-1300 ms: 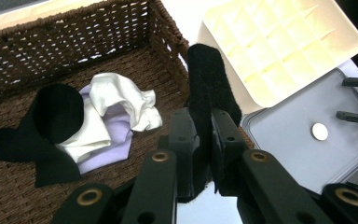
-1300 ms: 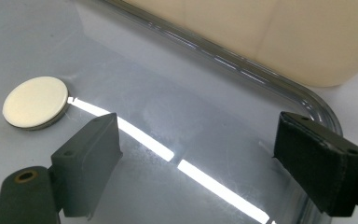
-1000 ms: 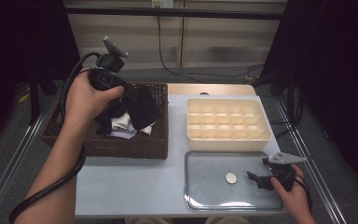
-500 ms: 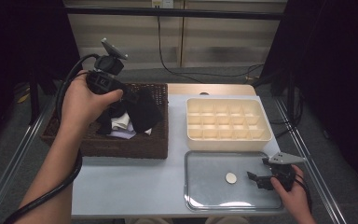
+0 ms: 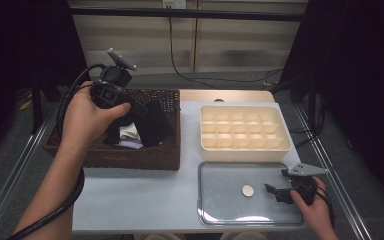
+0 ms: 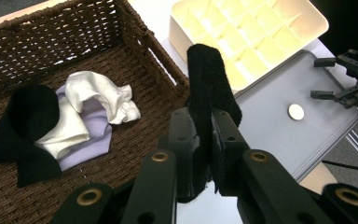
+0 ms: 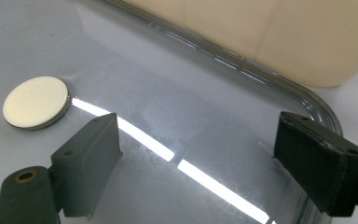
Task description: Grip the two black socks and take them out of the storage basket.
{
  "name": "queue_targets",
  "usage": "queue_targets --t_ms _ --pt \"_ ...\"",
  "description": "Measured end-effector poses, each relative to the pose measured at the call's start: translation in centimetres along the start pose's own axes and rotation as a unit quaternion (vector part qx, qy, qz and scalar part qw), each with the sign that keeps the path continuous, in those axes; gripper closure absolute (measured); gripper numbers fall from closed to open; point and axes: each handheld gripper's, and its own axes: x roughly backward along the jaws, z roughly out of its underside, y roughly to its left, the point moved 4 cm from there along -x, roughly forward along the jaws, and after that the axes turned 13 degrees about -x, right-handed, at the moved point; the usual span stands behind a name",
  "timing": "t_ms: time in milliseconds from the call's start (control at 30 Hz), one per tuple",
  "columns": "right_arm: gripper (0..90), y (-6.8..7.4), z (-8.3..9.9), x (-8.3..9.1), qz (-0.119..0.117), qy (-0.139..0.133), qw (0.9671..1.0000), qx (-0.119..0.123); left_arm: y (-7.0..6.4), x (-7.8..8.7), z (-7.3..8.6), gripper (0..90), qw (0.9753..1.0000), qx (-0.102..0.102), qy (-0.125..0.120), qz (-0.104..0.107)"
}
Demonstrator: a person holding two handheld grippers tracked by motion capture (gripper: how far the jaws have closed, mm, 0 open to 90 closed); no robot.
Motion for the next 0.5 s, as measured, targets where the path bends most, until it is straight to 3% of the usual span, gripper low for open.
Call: queue_targets --t_ms 233,500 --pt "14.0 0.0 0.0 0.0 0.000 0.000 1.0000 0.000 -0.9 0.4 0.3 80.6 0.9998 -0.017 0.005 0.003" --pt "14.0 0.0 0.0 0.0 0.001 0.001 1.0000 -0.001 -2.0 0.7 0.7 80.5 0.9998 -0.015 -0.002 0.009"
